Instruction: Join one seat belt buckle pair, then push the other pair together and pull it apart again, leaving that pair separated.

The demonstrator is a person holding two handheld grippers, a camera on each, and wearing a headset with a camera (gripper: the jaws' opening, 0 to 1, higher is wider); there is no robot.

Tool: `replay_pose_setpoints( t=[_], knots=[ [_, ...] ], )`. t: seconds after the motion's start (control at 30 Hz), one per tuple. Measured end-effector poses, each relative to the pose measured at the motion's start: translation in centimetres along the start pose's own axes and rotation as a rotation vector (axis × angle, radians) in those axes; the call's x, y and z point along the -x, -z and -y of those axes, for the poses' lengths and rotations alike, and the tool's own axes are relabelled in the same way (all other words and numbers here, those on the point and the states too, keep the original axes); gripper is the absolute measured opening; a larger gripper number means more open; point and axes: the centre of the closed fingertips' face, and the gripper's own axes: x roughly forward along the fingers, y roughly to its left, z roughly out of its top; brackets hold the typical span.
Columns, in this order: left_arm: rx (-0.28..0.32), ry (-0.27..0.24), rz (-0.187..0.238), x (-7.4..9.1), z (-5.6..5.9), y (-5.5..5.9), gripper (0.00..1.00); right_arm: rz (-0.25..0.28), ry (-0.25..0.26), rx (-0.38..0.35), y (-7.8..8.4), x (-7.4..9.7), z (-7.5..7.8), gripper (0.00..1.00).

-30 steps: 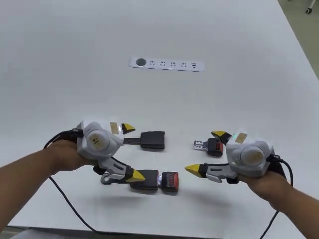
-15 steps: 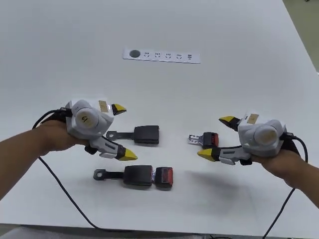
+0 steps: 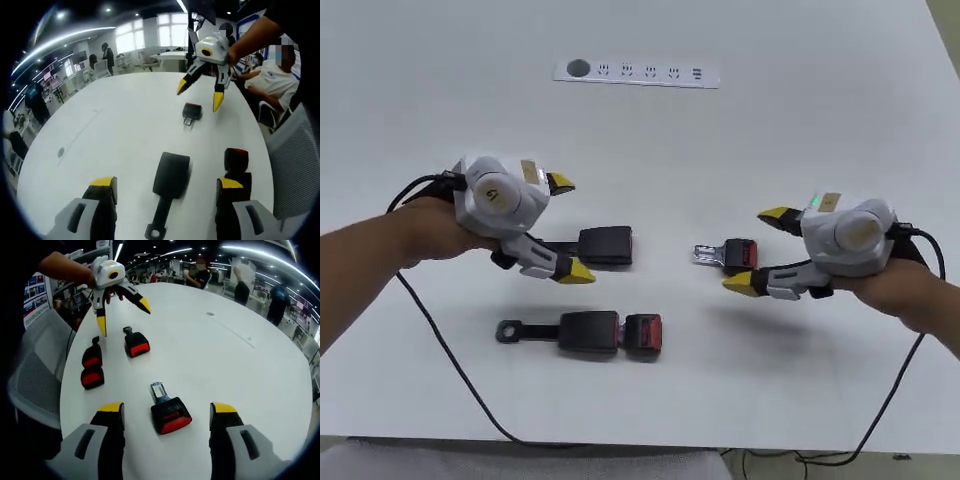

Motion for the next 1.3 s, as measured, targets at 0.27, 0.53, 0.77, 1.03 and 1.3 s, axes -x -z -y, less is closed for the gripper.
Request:
replay_pose_setpoints(
  t=[0.27,0.53,0.77,1.03,1.3],
  knots=[
    [0.005,0.044,-0.046,-2.0,0.0,1.5,0.81,-0.042,-0.051,0.013,1.5,-1.2,-0.3,0.66],
    [-0.014,0.083,-0.070,-3.3,0.6,2.2,0.73,-0.076,-0.083,0.034,2.9,-2.0,0.2,0.63],
    [-0.022,0.107,-0.089,-4.3,0.4,3.3,0.64,-0.106,-0.103,0.034,3.5,-2.1,0.4,0.60],
    [-0.036,0.113,-0.073,-4.6,-0.2,3.3,0.55,-0.121,-0.110,0.084,3.7,-2.1,0.7,0.50],
    [-0.090,0.150,-0.076,-4.6,0.6,3.2,0.44,-0.137,-0.110,0.120,3.4,-2.3,0.8,0.43]
  ],
)
